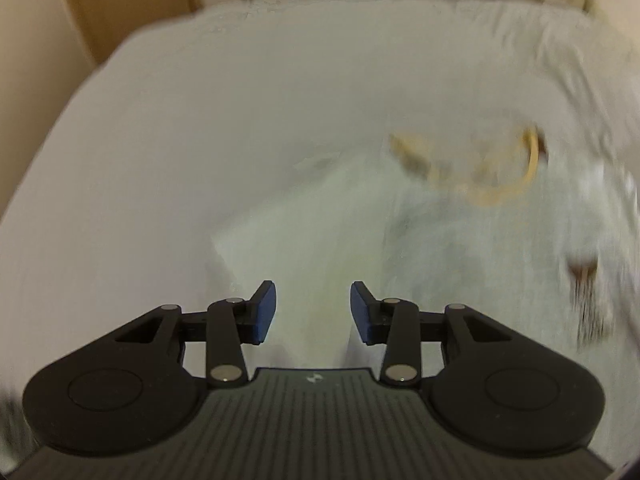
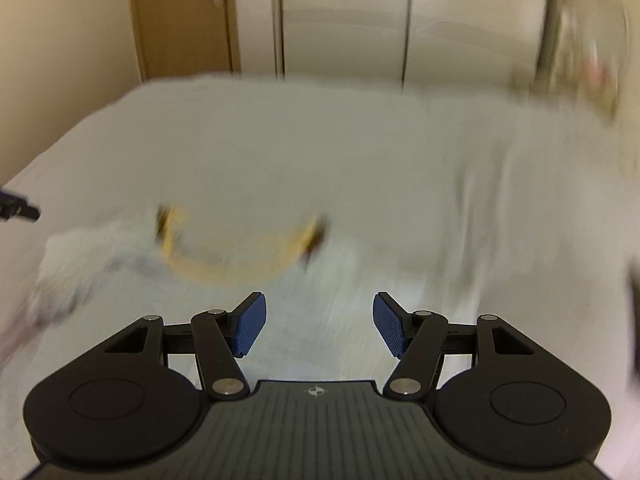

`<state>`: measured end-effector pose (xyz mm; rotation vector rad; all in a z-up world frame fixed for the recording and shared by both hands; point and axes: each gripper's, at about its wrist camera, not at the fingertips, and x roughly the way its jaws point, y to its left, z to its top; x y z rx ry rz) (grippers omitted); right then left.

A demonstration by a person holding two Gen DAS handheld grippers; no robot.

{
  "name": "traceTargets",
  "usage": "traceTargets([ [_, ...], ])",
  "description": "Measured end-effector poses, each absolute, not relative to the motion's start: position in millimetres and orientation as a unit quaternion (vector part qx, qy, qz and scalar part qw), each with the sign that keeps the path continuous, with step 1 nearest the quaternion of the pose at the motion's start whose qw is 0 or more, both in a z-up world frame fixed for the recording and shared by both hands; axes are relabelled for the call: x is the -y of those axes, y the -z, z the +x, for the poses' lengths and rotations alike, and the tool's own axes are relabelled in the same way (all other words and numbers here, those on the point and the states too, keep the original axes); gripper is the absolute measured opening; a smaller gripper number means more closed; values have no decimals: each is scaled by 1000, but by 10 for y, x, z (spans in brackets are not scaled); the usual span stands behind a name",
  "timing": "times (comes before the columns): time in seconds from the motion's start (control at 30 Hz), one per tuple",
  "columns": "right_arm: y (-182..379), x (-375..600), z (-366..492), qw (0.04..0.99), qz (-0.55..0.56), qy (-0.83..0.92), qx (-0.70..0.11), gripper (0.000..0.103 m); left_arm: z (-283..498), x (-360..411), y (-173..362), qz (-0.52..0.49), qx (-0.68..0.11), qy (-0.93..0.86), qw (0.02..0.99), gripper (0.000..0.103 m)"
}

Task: Fold clothes

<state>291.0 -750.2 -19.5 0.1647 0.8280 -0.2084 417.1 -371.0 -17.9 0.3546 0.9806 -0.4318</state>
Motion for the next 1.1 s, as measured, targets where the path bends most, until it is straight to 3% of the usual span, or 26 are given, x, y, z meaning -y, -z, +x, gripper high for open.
traceTargets([
  [0.23, 741, 7009, 1822, 843, 210, 114, -483, 62, 3436, 2966, 355, 185, -540, 189, 799, 39],
  [0.4, 710, 6371, 1099, 813, 241, 109, -519, 62, 3018, 2593, 362, 184, -569, 214, 773, 39],
  [0.8, 698, 5397, 18, 795, 281, 170, -510, 62, 2173, 1942, 676, 175, -585, 319, 725, 42],
  [0.97, 685, 5220, -62, 806, 286, 183, -485, 44, 2098, 1848, 694, 167, -574, 340, 726, 42],
  [1.03, 662, 5208, -29, 813, 287, 194, -469, 32, 2105, 1844, 693, 160, -571, 343, 728, 42],
  [1.1, 639, 5195, 3, 819, 287, 205, -452, 29, 2097, 1847, 678, 161, -569, 345, 729, 42],
])
